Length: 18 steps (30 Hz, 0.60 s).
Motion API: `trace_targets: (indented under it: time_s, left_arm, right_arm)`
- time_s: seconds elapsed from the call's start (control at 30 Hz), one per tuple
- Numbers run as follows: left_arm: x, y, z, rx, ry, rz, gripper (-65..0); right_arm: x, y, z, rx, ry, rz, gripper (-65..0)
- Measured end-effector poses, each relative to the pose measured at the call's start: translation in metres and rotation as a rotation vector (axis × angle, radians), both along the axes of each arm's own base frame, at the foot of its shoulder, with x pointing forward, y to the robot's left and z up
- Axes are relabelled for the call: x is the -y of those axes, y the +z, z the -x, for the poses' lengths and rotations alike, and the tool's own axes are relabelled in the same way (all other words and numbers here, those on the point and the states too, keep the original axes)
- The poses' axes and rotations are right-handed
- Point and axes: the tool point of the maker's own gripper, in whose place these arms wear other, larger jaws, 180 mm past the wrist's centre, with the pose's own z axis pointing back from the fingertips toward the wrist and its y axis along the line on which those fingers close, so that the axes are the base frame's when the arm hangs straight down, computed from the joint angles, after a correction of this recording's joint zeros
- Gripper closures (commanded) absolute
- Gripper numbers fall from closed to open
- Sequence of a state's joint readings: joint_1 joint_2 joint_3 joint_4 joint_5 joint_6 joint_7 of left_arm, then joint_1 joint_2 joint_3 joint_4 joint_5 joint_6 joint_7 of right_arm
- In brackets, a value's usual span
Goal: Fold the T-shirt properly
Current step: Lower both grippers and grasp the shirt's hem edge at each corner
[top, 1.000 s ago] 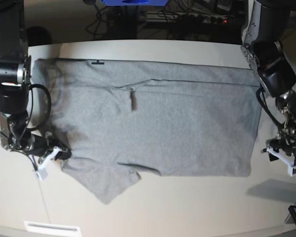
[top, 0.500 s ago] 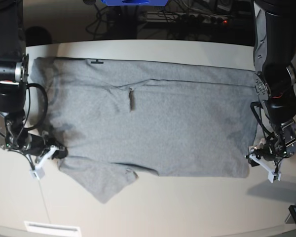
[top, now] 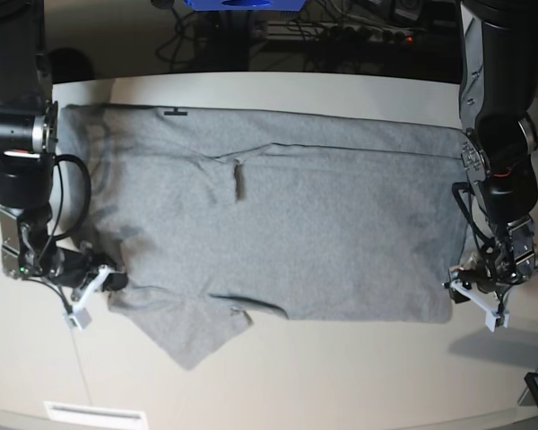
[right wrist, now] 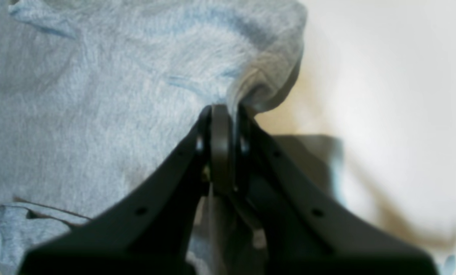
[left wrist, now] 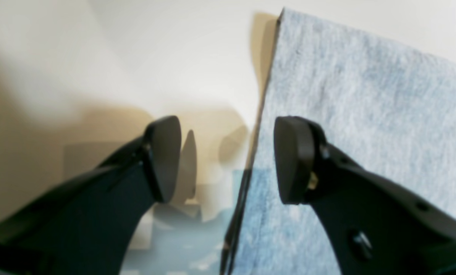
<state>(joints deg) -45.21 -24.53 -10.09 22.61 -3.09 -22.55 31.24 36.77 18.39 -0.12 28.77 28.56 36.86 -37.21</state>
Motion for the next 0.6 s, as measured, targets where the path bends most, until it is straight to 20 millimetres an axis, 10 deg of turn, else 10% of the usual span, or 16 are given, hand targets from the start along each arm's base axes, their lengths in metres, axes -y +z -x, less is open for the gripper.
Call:
trace_targets:
  time_s: [0.6]
  left_arm:
    - [0.018, -0.019, 0.002, 0.003, -0.005, 0.05, -37.8]
  right_arm:
    - [0.0, 0.0, 0.0, 0.0, 0.0, 0.0, -2.3]
